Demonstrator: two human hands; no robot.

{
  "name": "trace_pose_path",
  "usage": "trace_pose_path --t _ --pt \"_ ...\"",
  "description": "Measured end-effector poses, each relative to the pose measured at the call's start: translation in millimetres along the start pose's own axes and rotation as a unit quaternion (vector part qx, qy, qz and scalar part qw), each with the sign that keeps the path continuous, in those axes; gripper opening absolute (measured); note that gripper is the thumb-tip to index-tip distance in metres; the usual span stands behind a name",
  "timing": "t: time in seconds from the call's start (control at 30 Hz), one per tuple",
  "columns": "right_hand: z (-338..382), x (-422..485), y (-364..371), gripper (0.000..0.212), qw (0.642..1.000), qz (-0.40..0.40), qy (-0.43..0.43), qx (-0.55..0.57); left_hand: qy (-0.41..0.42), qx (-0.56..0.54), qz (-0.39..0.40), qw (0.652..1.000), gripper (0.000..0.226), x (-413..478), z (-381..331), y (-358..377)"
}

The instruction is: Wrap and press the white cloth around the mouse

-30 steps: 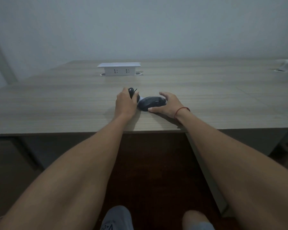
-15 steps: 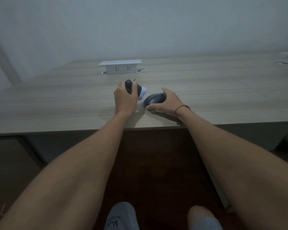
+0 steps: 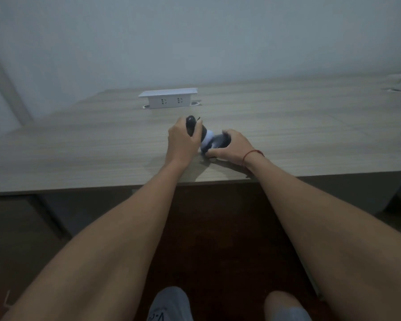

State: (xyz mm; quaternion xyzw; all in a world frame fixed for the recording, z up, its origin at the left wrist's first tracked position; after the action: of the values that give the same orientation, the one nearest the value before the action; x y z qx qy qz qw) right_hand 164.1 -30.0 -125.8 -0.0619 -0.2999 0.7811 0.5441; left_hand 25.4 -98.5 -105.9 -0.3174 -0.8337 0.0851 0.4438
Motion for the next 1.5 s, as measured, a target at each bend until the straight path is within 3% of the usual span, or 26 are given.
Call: trace_pose_path --t 0.17,0.3,0.37,0.57,0.77,0.97,1.17,1.33,1.5 --pt "2 0 -2 0.097 1.0 0.001 -0.002 0.005 -0.023 0.087 0.057 0.994 0.024 -5 16 -1" --pt "4 -2 -1 0.086 1.0 -0.006 -0.015 -0.005 -0.011 0.026 0.006 1.0 0.028 -1 7 -2" --pt "4 -2 0 0.095 1.0 -0.006 -0.011 -0.018 -0.005 0.002 -0.001 1.0 0.029 -5 4 0" --pt "5 -5 1 0.107 1.0 -0.005 -0.003 -0.026 -0.005 0.079 0.053 0.995 0.026 0 16 -3" --pt "1 -3 4 0.105 0.998 -0.043 0.002 -0.046 0.014 -0.003 -0.024 1.0 0.021 -1 8 -4" --pt "0 -2 3 0.129 0.999 -0.042 0.035 0.001 -0.004 0.022 0.02 1.0 0.025 -2 10 6" --pt "-2 -2 4 0.113 0.998 -0.045 0.03 0.027 0.014 0.115 0.056 0.992 0.022 -2 16 4" --pt "-3 -1 3 0.121 0.999 -0.031 0.029 0.034 0.002 0.019 -0.006 1.0 0.021 9 -3 -4" --pt "-4 1 3 0.125 0.999 -0.007 0.028 0.036 0.042 0.052 0.067 0.996 0.022 8 -9 5"
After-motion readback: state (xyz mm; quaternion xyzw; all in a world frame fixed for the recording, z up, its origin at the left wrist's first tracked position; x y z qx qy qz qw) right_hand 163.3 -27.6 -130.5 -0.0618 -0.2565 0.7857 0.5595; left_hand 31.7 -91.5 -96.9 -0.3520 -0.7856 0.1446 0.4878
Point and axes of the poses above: each hand's wrist, its own x-axis towards the middle knuckle, its own y-axis out of the palm, z = x × y, the point moved 1 cm from there along x, towards the middle knuckle, and after that the axes turned 6 degrees about x, right-handed, at the moved point
